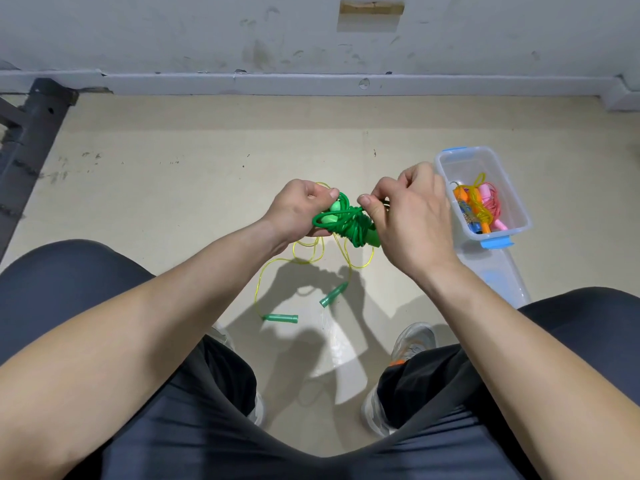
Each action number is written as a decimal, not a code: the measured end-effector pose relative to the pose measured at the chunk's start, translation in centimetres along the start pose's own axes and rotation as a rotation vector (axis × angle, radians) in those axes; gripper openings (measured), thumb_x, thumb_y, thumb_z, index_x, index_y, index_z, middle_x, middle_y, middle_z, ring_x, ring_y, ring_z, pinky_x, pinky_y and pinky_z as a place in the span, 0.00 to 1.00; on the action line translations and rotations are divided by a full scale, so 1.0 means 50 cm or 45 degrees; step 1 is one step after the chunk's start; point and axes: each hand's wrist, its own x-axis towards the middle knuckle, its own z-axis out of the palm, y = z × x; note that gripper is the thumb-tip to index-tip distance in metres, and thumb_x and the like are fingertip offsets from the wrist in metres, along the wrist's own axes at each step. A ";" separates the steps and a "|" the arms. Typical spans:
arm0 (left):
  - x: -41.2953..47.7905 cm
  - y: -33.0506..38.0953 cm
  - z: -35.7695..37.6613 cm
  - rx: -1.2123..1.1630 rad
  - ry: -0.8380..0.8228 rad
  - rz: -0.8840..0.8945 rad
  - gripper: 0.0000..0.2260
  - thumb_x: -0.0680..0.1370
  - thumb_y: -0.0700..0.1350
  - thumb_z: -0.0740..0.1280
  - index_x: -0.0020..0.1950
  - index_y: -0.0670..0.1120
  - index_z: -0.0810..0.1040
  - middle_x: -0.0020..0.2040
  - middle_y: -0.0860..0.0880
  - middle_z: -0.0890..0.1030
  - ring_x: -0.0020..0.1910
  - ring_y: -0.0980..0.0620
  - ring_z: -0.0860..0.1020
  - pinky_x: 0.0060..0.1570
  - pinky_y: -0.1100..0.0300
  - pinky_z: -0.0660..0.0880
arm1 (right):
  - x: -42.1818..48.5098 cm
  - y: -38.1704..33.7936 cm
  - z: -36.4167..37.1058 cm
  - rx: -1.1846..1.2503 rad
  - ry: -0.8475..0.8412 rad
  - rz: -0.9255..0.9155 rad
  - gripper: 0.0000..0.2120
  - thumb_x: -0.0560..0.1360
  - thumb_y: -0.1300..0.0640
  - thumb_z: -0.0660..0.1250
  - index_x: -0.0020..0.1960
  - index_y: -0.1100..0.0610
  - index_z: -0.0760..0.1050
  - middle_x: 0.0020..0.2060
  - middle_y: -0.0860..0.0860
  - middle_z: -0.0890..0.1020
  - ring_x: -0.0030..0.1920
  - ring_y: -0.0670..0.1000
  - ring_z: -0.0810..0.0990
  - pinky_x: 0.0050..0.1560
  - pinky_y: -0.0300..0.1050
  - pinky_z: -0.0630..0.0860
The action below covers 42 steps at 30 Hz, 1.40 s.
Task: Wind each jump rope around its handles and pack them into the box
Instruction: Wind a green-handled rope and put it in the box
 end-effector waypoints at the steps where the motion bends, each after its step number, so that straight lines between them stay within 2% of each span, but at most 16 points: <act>1: -0.001 0.000 0.001 -0.002 0.006 -0.004 0.14 0.83 0.47 0.66 0.55 0.35 0.80 0.48 0.43 0.81 0.38 0.49 0.83 0.39 0.57 0.82 | 0.002 0.005 0.002 0.070 -0.025 -0.041 0.12 0.82 0.44 0.62 0.48 0.51 0.76 0.49 0.50 0.73 0.54 0.56 0.72 0.55 0.52 0.67; 5: -0.003 -0.006 0.010 0.044 0.007 -0.024 0.09 0.82 0.47 0.67 0.51 0.40 0.80 0.46 0.42 0.81 0.40 0.48 0.82 0.43 0.52 0.84 | 0.016 0.022 -0.003 0.502 -0.334 -0.060 0.12 0.84 0.50 0.57 0.43 0.49 0.70 0.35 0.44 0.80 0.40 0.49 0.77 0.43 0.46 0.69; 9: -0.011 -0.005 0.033 0.075 0.021 -0.046 0.09 0.82 0.47 0.68 0.48 0.42 0.77 0.40 0.44 0.80 0.31 0.52 0.80 0.34 0.57 0.81 | 0.031 0.009 -0.018 0.870 -0.547 -0.002 0.15 0.85 0.53 0.56 0.48 0.52 0.80 0.27 0.39 0.73 0.31 0.43 0.71 0.40 0.47 0.74; 12: -0.012 -0.011 0.045 0.098 0.040 -0.028 0.06 0.81 0.44 0.68 0.49 0.41 0.77 0.44 0.42 0.81 0.34 0.49 0.81 0.33 0.59 0.79 | 0.034 0.004 -0.032 0.855 -0.681 -0.008 0.20 0.84 0.48 0.59 0.49 0.60 0.83 0.26 0.41 0.71 0.29 0.44 0.69 0.37 0.43 0.71; 14: -0.016 -0.018 0.051 0.116 0.035 -0.013 0.06 0.81 0.44 0.68 0.49 0.41 0.79 0.49 0.41 0.83 0.38 0.47 0.82 0.36 0.56 0.81 | 0.037 0.012 -0.037 0.673 -0.715 -0.061 0.22 0.81 0.43 0.64 0.44 0.61 0.83 0.27 0.51 0.74 0.30 0.49 0.71 0.36 0.52 0.73; 16: -0.021 -0.020 0.053 0.175 0.035 0.004 0.05 0.81 0.45 0.69 0.49 0.43 0.79 0.47 0.42 0.83 0.38 0.48 0.82 0.36 0.58 0.81 | 0.043 0.019 -0.043 0.482 -0.760 -0.096 0.20 0.80 0.45 0.66 0.41 0.62 0.81 0.30 0.60 0.78 0.31 0.52 0.74 0.37 0.58 0.78; 18: -0.026 -0.012 0.055 0.222 0.019 0.001 0.05 0.80 0.44 0.70 0.48 0.43 0.79 0.43 0.43 0.82 0.38 0.47 0.82 0.37 0.56 0.82 | 0.045 0.024 -0.048 0.418 -0.812 -0.118 0.18 0.82 0.48 0.65 0.41 0.61 0.79 0.30 0.57 0.79 0.31 0.53 0.74 0.37 0.59 0.77; 21: -0.028 -0.005 0.055 0.085 -0.010 -0.069 0.04 0.81 0.35 0.64 0.50 0.39 0.78 0.38 0.42 0.78 0.34 0.48 0.78 0.35 0.58 0.79 | 0.042 0.029 -0.043 0.670 -0.908 -0.036 0.14 0.84 0.53 0.60 0.43 0.58 0.75 0.30 0.48 0.77 0.32 0.51 0.70 0.37 0.52 0.68; 23: -0.026 -0.008 0.057 0.081 -0.005 -0.081 0.04 0.81 0.33 0.64 0.51 0.39 0.78 0.38 0.44 0.78 0.34 0.51 0.77 0.33 0.62 0.79 | 0.042 0.033 -0.037 0.892 -0.877 0.070 0.12 0.85 0.58 0.58 0.48 0.58 0.78 0.29 0.44 0.74 0.31 0.47 0.68 0.36 0.46 0.68; 26: -0.031 -0.008 0.056 0.073 0.008 -0.088 0.04 0.82 0.40 0.68 0.48 0.42 0.79 0.43 0.44 0.81 0.42 0.49 0.80 0.44 0.57 0.83 | 0.043 0.039 -0.040 1.042 -0.737 0.095 0.14 0.85 0.55 0.59 0.55 0.58 0.82 0.32 0.47 0.65 0.33 0.47 0.64 0.34 0.40 0.68; 28: -0.025 -0.005 0.052 -0.079 0.037 -0.160 0.05 0.81 0.40 0.69 0.45 0.44 0.81 0.43 0.44 0.82 0.43 0.49 0.81 0.46 0.55 0.83 | 0.041 0.042 -0.043 0.953 -0.616 0.038 0.14 0.84 0.51 0.61 0.46 0.48 0.84 0.32 0.48 0.61 0.34 0.49 0.62 0.34 0.43 0.66; 30: -0.023 0.003 0.045 -0.291 0.054 -0.270 0.03 0.80 0.39 0.70 0.47 0.42 0.82 0.43 0.44 0.83 0.44 0.47 0.83 0.48 0.52 0.83 | 0.040 0.046 -0.037 0.698 -0.475 -0.050 0.16 0.83 0.48 0.64 0.37 0.42 0.82 0.27 0.45 0.63 0.31 0.48 0.62 0.34 0.45 0.64; 32: -0.023 0.010 0.038 -0.435 0.056 -0.359 0.04 0.80 0.40 0.70 0.49 0.39 0.81 0.42 0.43 0.83 0.42 0.46 0.84 0.48 0.52 0.83 | 0.037 0.043 -0.030 0.481 -0.402 -0.118 0.13 0.81 0.47 0.65 0.40 0.46 0.82 0.24 0.46 0.71 0.28 0.46 0.66 0.33 0.46 0.66; 35: -0.026 0.022 0.031 -0.555 0.035 -0.415 0.06 0.80 0.41 0.69 0.52 0.38 0.80 0.42 0.43 0.83 0.40 0.46 0.84 0.43 0.54 0.84 | 0.031 0.032 -0.015 0.332 -0.347 -0.181 0.15 0.82 0.47 0.64 0.39 0.50 0.78 0.23 0.46 0.72 0.28 0.44 0.71 0.28 0.35 0.63; 38: -0.026 0.025 0.028 -0.609 0.015 -0.427 0.08 0.80 0.42 0.69 0.56 0.39 0.80 0.48 0.41 0.82 0.45 0.43 0.84 0.51 0.50 0.83 | 0.028 0.020 0.003 0.220 -0.246 -0.114 0.18 0.82 0.46 0.63 0.35 0.48 0.71 0.22 0.44 0.71 0.28 0.42 0.71 0.27 0.34 0.61; 42: -0.028 0.024 0.033 -0.635 -0.002 -0.454 0.07 0.80 0.42 0.68 0.55 0.39 0.80 0.48 0.42 0.81 0.47 0.43 0.83 0.57 0.47 0.81 | 0.028 0.017 0.023 0.222 -0.119 0.006 0.17 0.82 0.45 0.61 0.38 0.51 0.72 0.26 0.46 0.73 0.31 0.52 0.73 0.33 0.45 0.62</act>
